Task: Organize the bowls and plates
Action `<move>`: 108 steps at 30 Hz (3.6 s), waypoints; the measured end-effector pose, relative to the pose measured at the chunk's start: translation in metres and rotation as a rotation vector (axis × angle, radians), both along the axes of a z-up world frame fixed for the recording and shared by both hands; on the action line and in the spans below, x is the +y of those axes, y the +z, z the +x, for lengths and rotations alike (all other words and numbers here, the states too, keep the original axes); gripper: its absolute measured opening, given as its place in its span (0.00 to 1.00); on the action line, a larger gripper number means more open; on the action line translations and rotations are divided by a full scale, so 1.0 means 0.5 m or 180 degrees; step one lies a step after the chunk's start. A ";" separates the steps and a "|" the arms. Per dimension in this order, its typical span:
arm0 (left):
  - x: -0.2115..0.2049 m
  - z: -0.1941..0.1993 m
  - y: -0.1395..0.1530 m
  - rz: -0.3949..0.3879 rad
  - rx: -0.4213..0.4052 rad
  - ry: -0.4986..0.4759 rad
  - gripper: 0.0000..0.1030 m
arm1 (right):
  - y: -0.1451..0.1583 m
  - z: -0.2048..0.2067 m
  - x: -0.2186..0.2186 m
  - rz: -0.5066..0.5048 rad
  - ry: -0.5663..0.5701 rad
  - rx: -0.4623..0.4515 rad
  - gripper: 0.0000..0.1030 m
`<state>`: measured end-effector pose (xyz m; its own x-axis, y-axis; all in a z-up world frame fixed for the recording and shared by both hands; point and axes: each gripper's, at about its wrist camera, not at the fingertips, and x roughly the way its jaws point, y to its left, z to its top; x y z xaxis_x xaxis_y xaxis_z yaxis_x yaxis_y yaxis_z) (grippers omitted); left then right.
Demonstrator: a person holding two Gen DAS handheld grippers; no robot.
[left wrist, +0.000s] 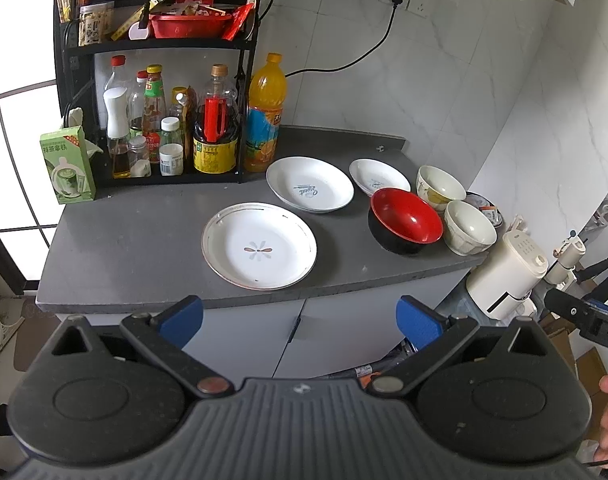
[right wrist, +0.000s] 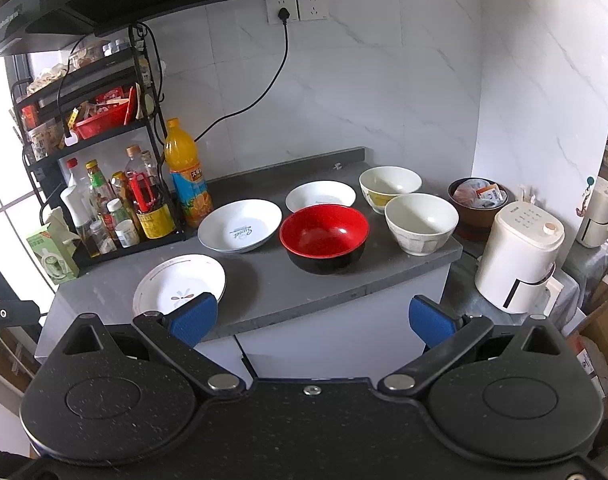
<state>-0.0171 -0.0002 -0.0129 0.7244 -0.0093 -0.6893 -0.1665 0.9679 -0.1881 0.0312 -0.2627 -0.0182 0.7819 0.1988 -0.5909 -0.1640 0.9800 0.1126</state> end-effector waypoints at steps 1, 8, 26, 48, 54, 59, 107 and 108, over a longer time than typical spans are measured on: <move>0.000 0.000 0.001 0.0001 -0.0002 -0.0004 0.99 | 0.000 0.000 0.000 0.0003 0.0000 -0.0004 1.00; -0.005 0.002 0.002 0.0004 -0.0007 -0.0030 0.99 | 0.000 0.002 -0.004 0.0022 -0.0030 -0.0009 1.00; -0.017 0.029 -0.003 -0.0018 0.0050 -0.0071 0.99 | 0.005 0.023 -0.008 0.0008 -0.0080 0.0010 1.00; -0.019 0.196 -0.017 -0.0081 0.0146 -0.0273 0.99 | -0.006 0.123 -0.012 0.0103 -0.0190 0.0022 1.00; -0.026 0.299 -0.020 -0.0104 0.0133 -0.0515 0.98 | -0.013 0.186 -0.011 0.0151 -0.0336 0.0051 1.00; -0.030 0.398 -0.034 -0.0062 0.0154 -0.0656 0.98 | -0.030 0.243 -0.004 0.0166 -0.0513 0.0091 1.00; -0.365 0.847 -0.216 -0.0272 0.0495 -0.1220 0.84 | -0.261 0.626 -0.274 0.0420 -0.1263 0.0740 0.35; -0.382 0.856 -0.223 -0.0261 0.0519 -0.1201 0.80 | -0.270 0.641 -0.287 0.0439 -0.1228 0.0806 0.30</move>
<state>0.4107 -0.1913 -0.1242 0.5413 -0.3128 -0.7805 0.1629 0.9497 -0.2676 0.3517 -0.4060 -0.1530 0.6489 0.0124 -0.7608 0.2580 0.9370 0.2353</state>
